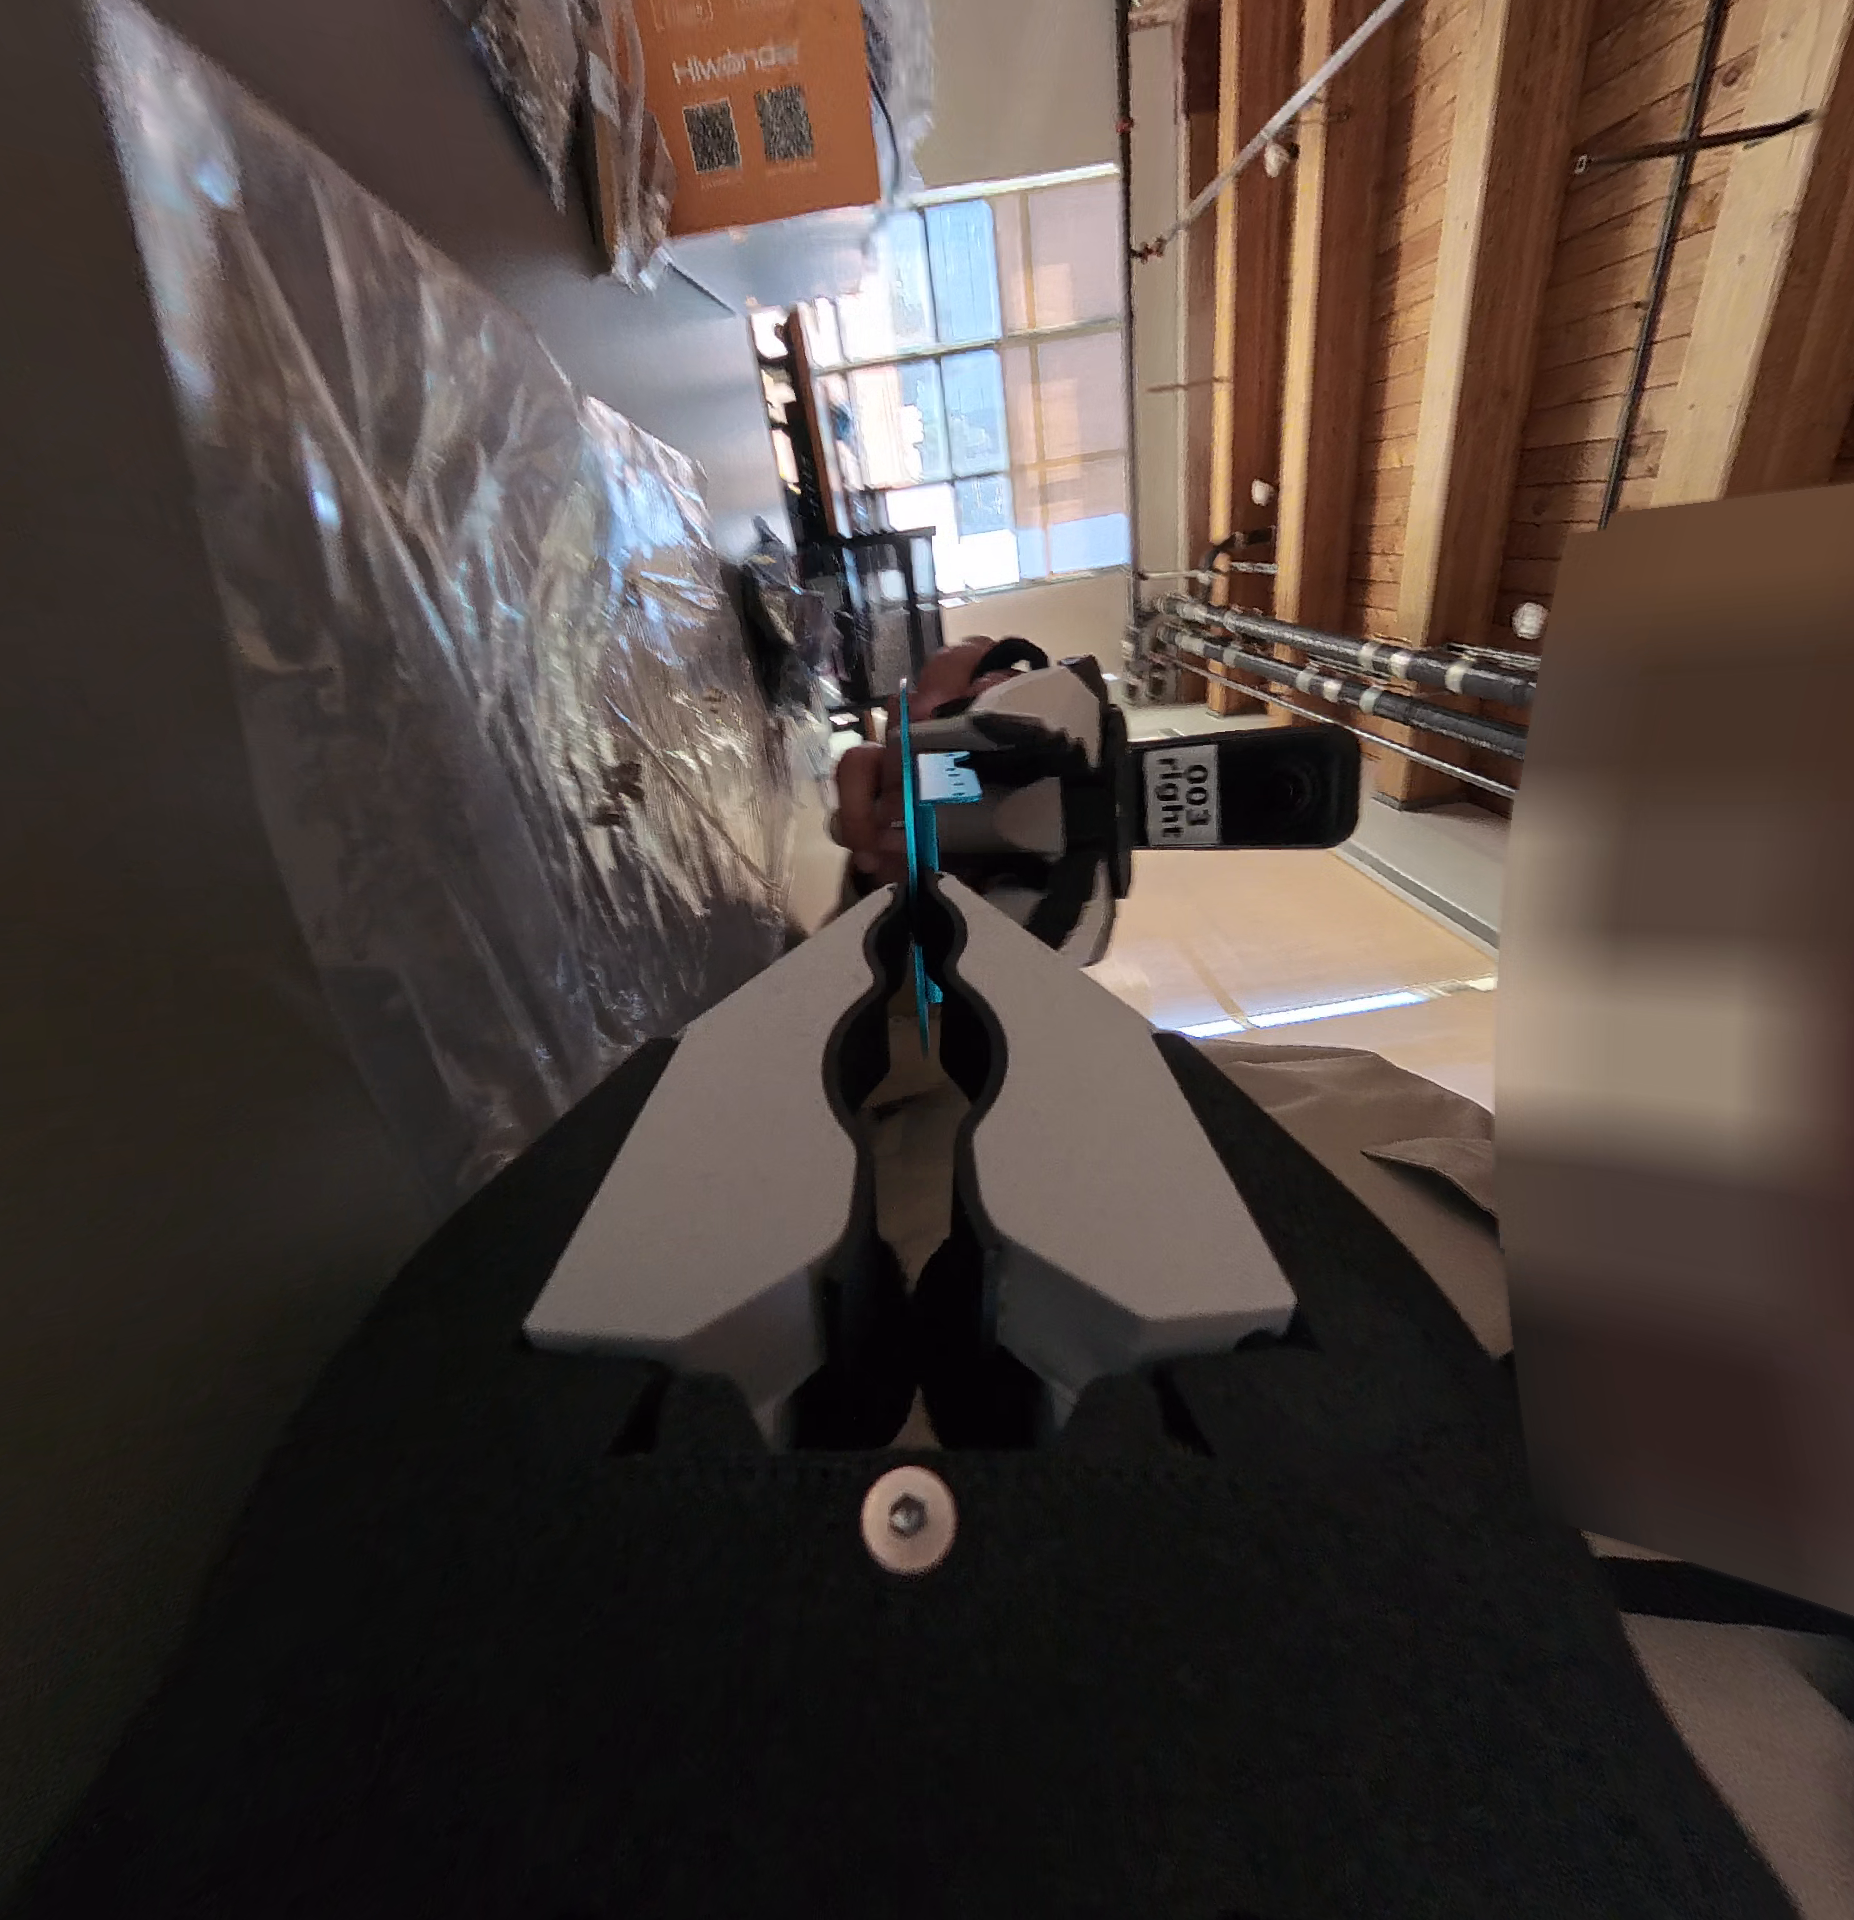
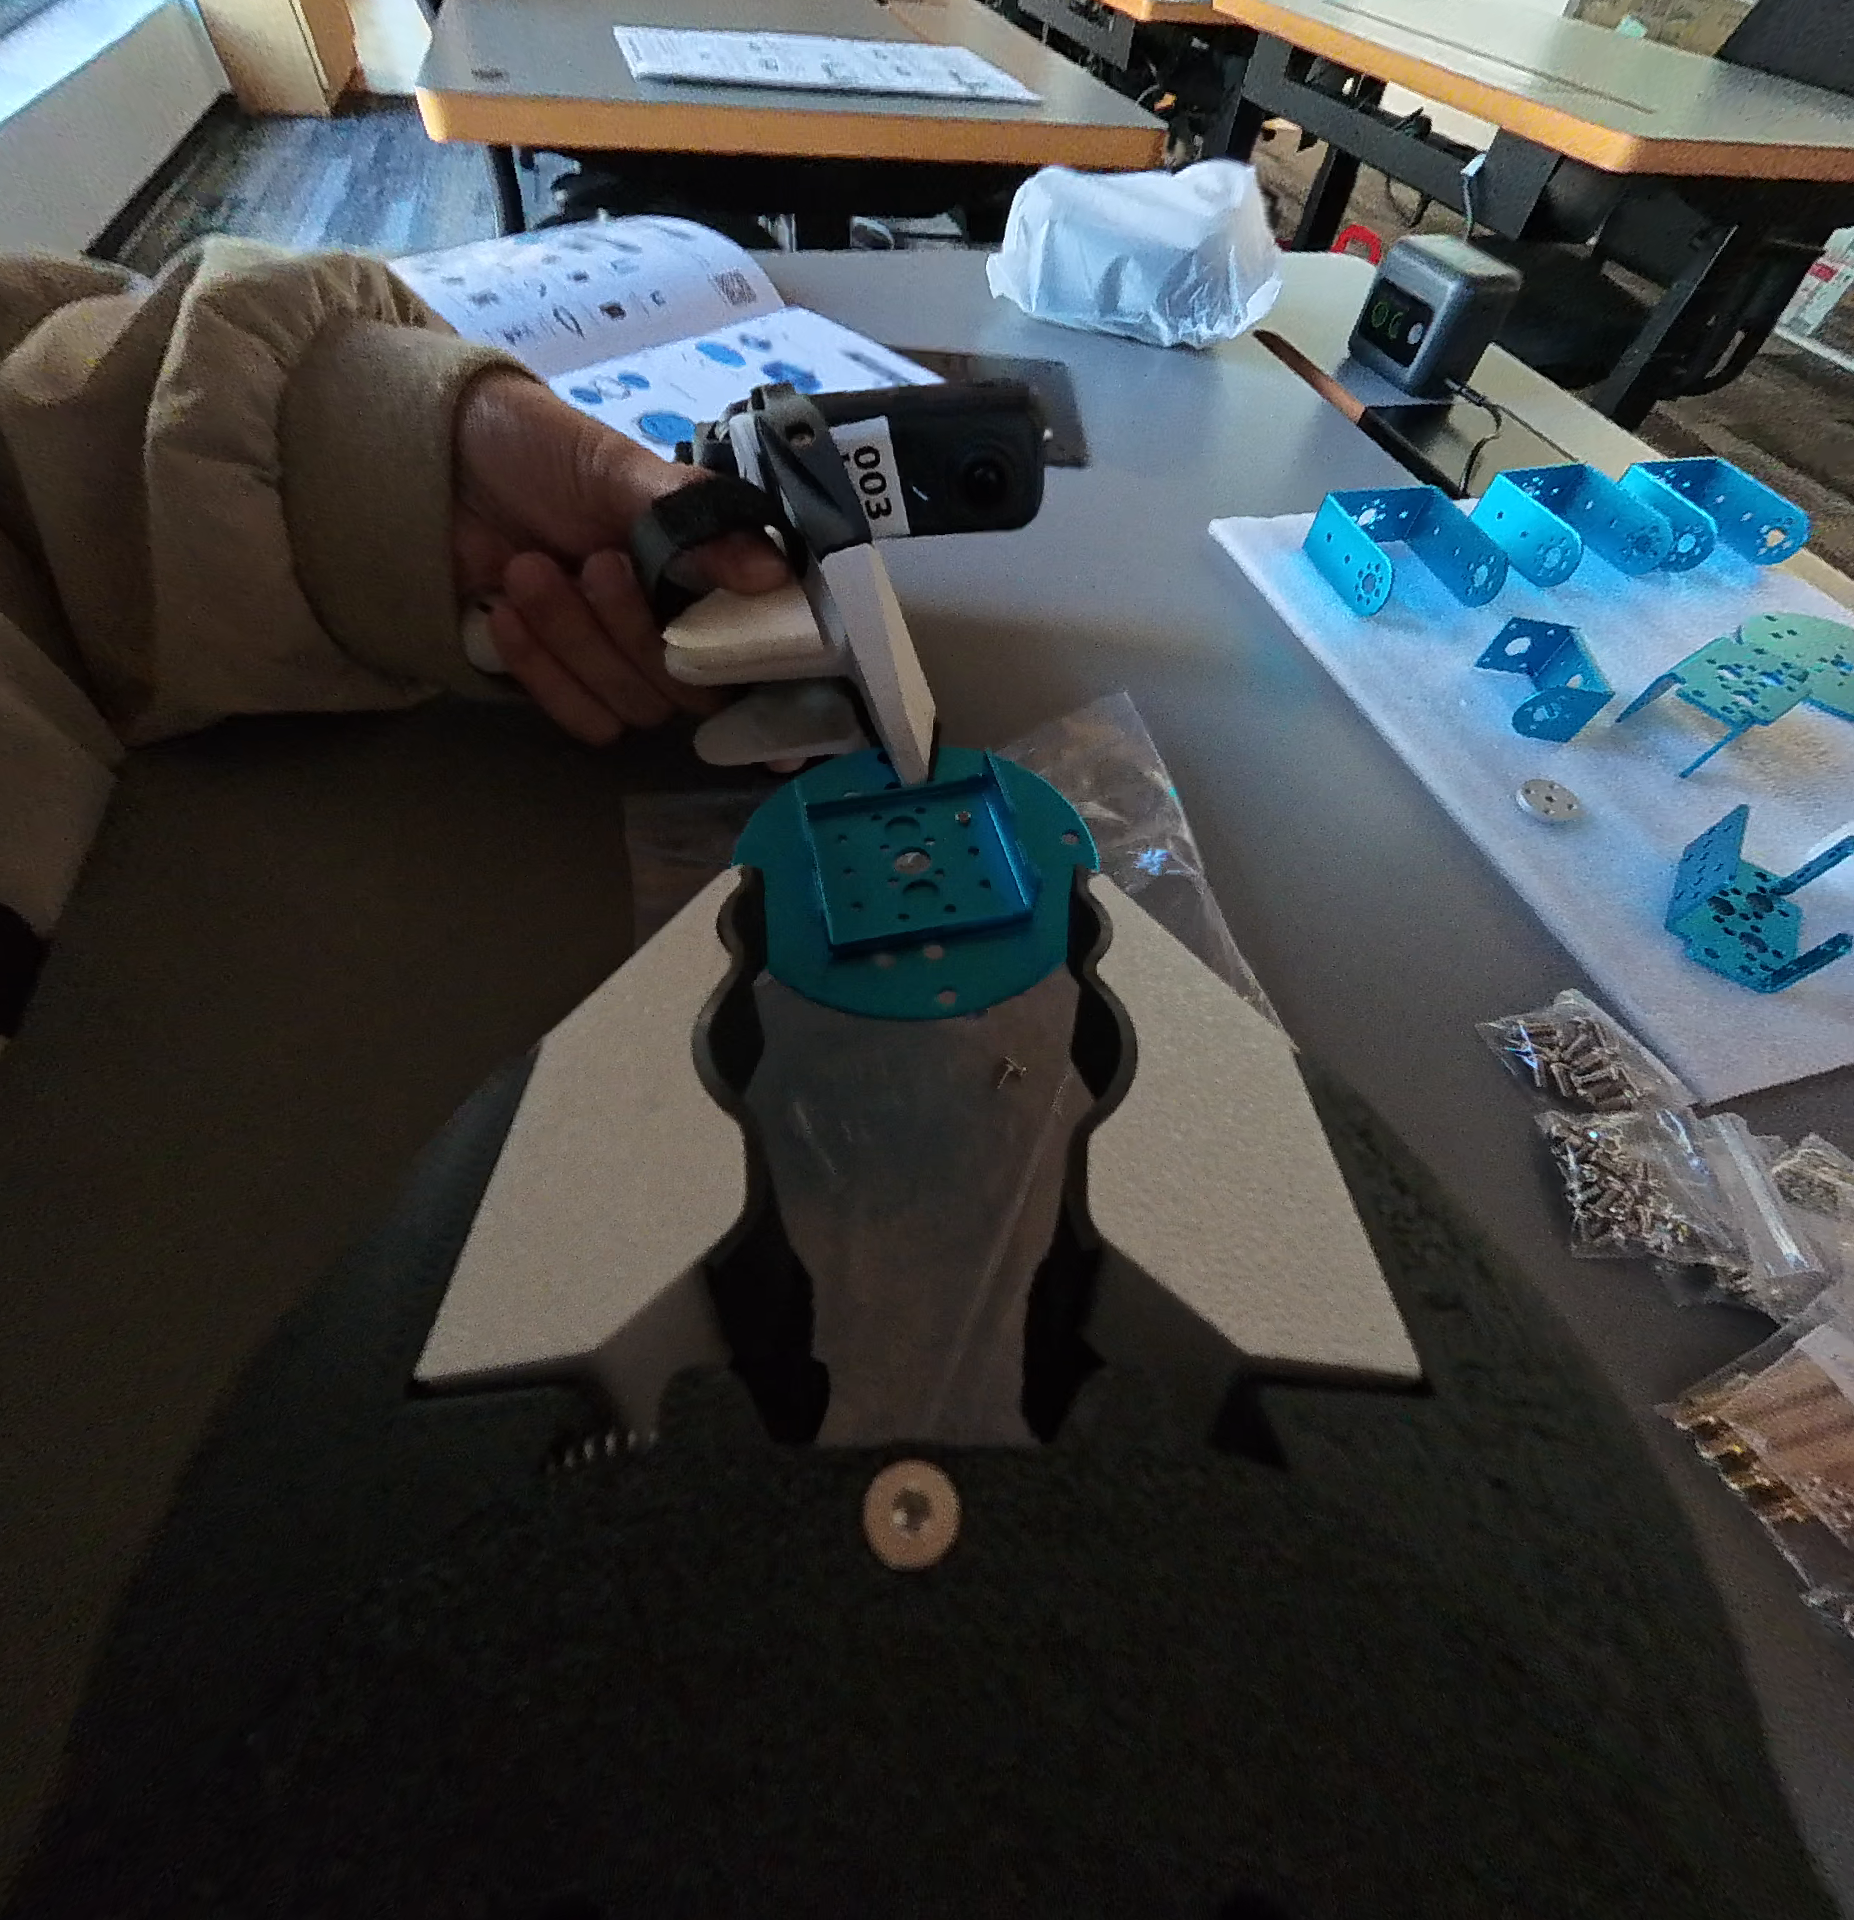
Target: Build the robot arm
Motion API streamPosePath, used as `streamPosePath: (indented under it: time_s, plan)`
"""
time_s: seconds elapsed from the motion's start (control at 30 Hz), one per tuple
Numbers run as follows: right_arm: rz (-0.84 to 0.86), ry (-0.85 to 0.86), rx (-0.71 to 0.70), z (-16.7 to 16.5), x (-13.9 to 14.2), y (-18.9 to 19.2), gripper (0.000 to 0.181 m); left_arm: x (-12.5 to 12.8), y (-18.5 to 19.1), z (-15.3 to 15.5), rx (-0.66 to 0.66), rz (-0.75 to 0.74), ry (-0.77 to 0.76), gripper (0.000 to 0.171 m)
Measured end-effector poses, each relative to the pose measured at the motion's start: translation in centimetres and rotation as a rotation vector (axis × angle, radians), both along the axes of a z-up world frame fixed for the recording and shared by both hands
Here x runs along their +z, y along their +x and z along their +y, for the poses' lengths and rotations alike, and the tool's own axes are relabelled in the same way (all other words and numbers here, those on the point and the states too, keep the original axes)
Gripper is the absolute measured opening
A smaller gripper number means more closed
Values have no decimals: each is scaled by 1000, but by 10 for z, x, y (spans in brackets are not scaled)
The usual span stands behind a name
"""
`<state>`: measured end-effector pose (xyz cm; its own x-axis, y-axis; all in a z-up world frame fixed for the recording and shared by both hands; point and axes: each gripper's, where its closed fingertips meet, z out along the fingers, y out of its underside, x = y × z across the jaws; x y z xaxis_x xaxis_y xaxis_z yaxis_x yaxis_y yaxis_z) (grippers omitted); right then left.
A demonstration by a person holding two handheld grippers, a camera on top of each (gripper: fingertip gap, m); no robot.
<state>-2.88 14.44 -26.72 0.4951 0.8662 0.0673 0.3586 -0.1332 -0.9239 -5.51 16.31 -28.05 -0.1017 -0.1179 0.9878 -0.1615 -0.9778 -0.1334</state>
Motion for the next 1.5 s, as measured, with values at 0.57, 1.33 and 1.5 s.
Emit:
streamPosePath:
  time_s: [0.57,1.33,1.5]
  plan:
    - [-166,-263,92,-17,-61,-97,22,33,-147,42,475,96,147,0]
    - [-510,-174,804,-14,-42,-57,14,13,-192,-22,487,43,75,0]
    - [-497,-105,944,-29,-18,-54,16,11,-190,-64,573,43,43,0]
